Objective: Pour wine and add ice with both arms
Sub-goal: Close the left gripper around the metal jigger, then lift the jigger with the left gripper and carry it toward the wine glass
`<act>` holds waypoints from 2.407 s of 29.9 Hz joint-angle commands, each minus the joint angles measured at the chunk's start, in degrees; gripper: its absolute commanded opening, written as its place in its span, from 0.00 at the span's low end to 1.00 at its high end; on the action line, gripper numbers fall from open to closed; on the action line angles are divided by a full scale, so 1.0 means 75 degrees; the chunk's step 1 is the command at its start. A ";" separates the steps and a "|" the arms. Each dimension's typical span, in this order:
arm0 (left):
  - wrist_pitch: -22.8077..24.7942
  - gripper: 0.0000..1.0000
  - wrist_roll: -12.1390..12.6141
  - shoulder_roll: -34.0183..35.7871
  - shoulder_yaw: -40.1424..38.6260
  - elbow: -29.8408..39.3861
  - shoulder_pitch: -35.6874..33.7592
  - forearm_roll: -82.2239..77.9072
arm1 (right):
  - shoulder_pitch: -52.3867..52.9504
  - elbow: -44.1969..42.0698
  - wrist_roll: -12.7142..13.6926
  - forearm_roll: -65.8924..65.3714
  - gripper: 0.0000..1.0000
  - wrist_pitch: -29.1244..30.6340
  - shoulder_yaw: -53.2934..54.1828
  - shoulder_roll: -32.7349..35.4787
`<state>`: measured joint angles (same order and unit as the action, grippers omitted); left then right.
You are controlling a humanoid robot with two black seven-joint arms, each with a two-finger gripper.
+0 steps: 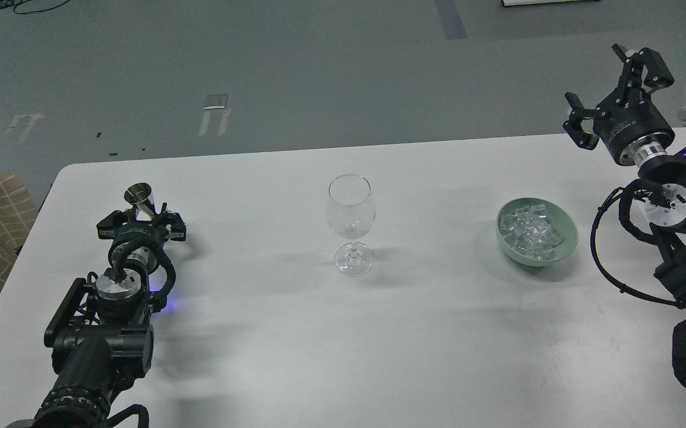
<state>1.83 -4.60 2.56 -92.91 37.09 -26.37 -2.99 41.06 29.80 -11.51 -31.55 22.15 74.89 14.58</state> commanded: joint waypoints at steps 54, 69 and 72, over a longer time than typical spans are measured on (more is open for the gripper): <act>0.0986 0.09 0.0027 0.0116 -0.0022 0.0129 0.0000 0.0234 | 0.0009 0.0011 0.0011 -0.0012 1.00 0.0012 -0.0048 0.0131; 0.0612 0.05 0.0109 0.0034 0.0059 0.2143 0.0094 0.0562 | -0.0003 0.0011 0.0011 -0.0012 1.00 0.0012 -0.0060 0.0213; 0.0472 0.05 0.0331 -0.0025 0.0118 0.2705 0.0129 0.0586 | -0.0014 0.0011 0.0011 -0.0012 1.00 0.0012 -0.0072 0.0213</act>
<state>6.35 -3.42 2.72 -92.31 53.99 -25.59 1.30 41.13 29.89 -11.42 -31.64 22.24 74.44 16.17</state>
